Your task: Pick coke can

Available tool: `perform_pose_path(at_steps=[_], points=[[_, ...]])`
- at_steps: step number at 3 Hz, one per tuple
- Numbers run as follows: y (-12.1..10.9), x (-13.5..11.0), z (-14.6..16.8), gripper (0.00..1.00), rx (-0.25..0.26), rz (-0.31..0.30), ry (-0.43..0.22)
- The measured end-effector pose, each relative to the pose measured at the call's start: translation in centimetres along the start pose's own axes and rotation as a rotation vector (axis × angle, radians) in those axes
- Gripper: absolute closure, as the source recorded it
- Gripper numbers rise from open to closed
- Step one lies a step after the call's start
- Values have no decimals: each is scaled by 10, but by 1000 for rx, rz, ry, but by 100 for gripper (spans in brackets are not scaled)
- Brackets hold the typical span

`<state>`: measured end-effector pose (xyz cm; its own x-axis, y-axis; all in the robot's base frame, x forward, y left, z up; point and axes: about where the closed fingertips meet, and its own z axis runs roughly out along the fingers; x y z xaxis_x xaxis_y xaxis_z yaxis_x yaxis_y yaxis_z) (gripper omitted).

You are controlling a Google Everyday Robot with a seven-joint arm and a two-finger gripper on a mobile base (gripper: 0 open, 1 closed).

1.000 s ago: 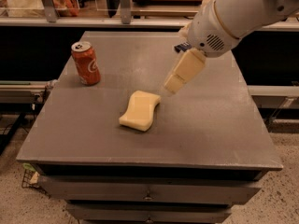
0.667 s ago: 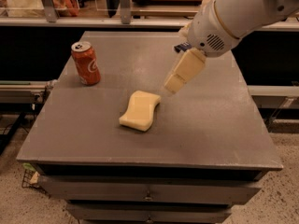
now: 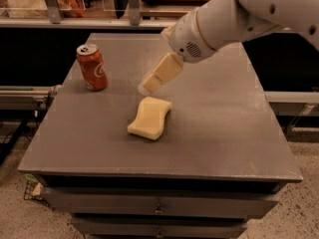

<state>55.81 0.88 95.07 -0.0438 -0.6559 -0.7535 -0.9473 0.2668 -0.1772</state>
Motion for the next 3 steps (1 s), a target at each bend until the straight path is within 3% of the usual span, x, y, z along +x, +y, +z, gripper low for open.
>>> perform_pose_path(at_steps=[2,3], points=[[-33,-27,77,0,35,44,-178],[-43,-33,113,0,39,82,-235]])
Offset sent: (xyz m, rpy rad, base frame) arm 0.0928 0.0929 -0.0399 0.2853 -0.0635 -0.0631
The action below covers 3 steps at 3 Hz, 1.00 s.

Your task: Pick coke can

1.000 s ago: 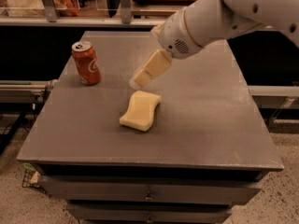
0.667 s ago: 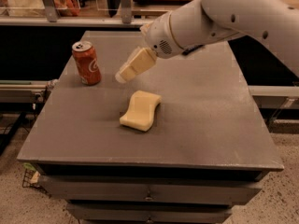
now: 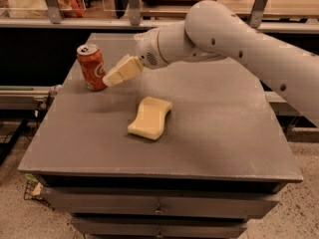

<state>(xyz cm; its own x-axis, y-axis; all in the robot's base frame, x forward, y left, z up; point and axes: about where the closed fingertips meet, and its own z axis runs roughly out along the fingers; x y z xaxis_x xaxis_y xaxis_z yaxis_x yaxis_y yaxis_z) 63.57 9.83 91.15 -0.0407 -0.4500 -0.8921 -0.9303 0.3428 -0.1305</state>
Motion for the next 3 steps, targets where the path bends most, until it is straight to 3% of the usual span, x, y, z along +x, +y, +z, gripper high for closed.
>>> perform_pose_path(at_steps=[2,3], points=[[8,-18,63,0,-60,34,-102],[18,-18,84,15,-95,58,-124]])
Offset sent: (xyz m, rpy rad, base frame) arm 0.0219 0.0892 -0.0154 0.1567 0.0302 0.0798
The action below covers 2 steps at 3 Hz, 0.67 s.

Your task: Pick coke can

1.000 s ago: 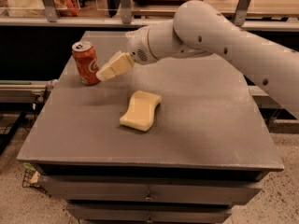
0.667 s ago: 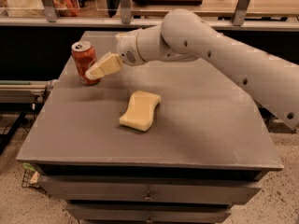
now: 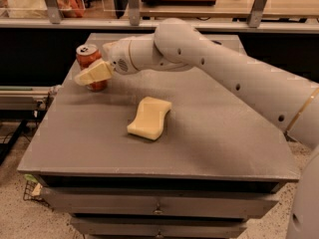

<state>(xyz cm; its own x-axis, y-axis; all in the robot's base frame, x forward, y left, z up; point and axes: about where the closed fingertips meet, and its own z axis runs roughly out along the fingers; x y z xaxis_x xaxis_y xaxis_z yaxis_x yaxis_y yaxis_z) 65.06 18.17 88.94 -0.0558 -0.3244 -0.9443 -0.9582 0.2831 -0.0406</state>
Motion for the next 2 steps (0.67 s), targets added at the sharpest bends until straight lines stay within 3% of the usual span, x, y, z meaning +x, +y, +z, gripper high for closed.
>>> perform_pose_path(at_steps=[2], points=[[1,7,9,57,1,28,-18]])
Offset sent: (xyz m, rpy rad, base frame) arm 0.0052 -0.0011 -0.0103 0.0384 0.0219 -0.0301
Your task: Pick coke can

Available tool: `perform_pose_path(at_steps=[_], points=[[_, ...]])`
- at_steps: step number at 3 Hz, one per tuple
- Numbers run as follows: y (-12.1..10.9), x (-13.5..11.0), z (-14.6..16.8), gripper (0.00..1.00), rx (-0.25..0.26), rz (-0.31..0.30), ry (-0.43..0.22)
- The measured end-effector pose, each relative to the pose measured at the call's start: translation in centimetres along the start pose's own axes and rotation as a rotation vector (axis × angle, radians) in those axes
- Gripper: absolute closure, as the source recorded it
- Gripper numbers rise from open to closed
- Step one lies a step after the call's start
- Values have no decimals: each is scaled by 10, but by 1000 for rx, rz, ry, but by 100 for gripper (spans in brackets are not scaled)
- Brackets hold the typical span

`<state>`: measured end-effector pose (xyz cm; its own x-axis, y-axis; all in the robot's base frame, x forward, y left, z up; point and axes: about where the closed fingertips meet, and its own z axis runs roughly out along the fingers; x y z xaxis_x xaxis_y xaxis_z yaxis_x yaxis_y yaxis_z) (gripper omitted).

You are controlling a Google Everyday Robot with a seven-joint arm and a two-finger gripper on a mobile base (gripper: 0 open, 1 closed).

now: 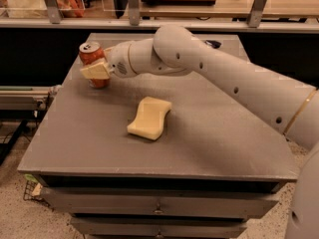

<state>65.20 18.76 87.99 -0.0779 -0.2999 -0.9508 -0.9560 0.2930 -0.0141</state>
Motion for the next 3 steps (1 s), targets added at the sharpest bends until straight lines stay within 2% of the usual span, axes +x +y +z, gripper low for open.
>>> perform_pose_path(at_steps=[1,2,3], points=[[-8,-13,-24,81,42,-12,-40],[-25,-39,-72,100,118,-54,-99],[-32,-43,-89,100,146,-65,-112]])
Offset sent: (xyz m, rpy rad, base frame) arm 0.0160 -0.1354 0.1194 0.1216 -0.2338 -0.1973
